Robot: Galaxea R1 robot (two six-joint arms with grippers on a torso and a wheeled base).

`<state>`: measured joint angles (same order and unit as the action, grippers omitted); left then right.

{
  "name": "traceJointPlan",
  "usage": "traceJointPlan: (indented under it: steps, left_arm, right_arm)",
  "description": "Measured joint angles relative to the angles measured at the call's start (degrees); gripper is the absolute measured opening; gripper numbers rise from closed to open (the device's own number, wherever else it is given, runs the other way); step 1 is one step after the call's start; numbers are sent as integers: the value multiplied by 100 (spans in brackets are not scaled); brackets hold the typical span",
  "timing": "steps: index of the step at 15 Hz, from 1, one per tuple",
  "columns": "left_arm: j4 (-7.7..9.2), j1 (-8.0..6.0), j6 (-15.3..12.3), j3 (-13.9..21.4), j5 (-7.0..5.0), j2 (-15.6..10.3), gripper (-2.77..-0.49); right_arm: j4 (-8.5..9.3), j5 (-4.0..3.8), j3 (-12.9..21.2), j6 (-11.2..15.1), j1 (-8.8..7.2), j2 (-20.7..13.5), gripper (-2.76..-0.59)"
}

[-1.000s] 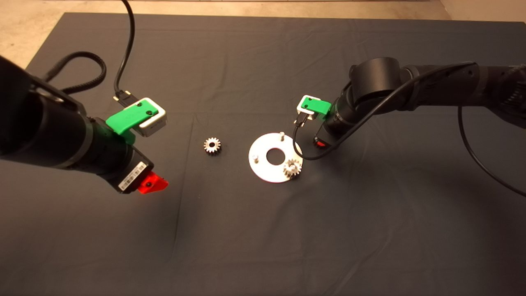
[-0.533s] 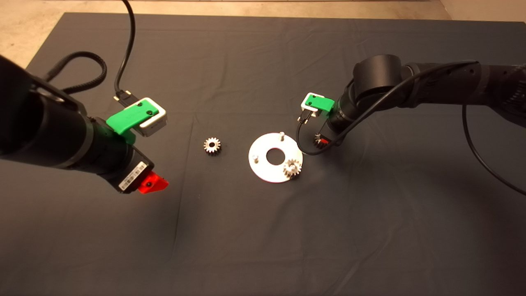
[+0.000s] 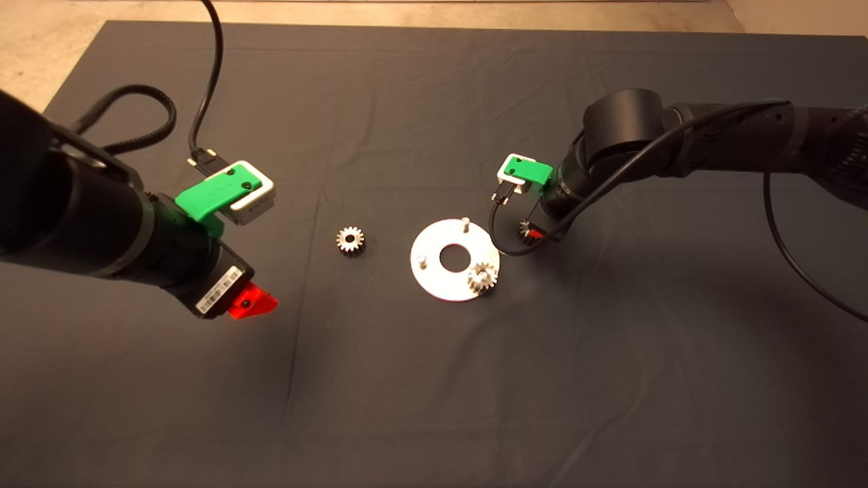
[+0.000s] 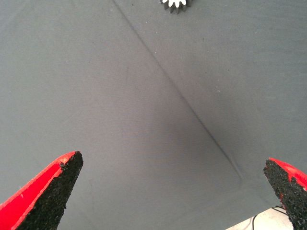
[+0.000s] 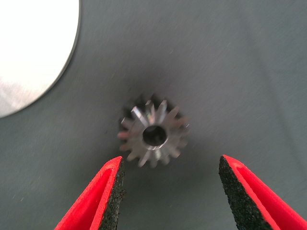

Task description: Install three planetary gears onto the carrier pins

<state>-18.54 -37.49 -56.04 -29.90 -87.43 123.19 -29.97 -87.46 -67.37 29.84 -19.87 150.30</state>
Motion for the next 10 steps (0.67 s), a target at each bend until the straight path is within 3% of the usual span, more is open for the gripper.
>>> traceJointPlan:
  steps: [3,5,10]
  left_arm:
    - [2,0,0,0,-2,0,-49]
    - [2,0,0,0,0,0,-49]
    - [2,0,0,0,-2,-1,-49]
  right_arm:
    - [380,-5,-22,0,1,-49,-191]
    - [529,-2,-22,0,0,-49,-191]
    - [655,-2,-83,-2,0,-46,-191]
